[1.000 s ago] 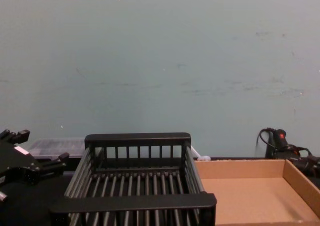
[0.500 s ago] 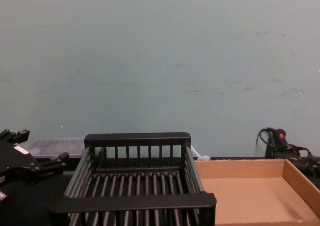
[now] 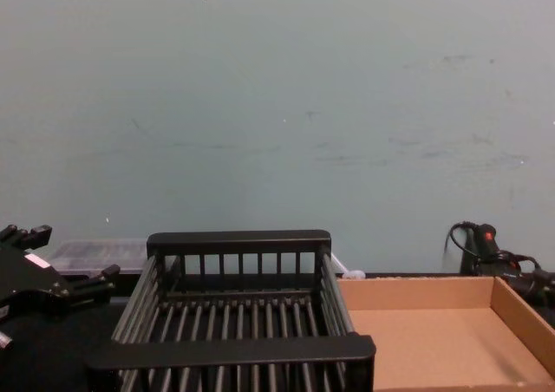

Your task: Pick up the white tape and place it into the black box , Pick up the silver tape and place it into the brown box.

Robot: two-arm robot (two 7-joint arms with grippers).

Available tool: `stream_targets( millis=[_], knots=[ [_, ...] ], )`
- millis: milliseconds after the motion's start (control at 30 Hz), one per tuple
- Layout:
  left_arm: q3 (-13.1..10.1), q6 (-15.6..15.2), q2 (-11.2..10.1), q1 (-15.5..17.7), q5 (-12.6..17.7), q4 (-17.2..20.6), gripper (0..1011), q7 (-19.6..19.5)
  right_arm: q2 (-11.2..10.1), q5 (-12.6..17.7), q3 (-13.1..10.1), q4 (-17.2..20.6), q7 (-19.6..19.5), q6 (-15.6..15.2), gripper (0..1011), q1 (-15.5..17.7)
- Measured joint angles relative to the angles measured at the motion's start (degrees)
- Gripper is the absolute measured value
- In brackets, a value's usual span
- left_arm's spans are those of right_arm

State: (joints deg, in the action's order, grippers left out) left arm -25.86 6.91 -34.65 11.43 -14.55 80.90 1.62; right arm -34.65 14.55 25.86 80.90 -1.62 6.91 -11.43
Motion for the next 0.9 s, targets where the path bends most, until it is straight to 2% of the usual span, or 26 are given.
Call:
stream_targets(
  millis=[567,900],
  knots=[
    [0.0,0.0,0.0,0.0,0.0,0.0,1002,0.0,0.0,0.0,0.0,0.0,0.0,0.0,1002,0.0],
    [0.0,0.0,0.0,0.0,0.0,0.0,1001,0.0,-0.3,4.5,-3.3,5.9,2.7,-1.8,1002,4.4]
  ],
)
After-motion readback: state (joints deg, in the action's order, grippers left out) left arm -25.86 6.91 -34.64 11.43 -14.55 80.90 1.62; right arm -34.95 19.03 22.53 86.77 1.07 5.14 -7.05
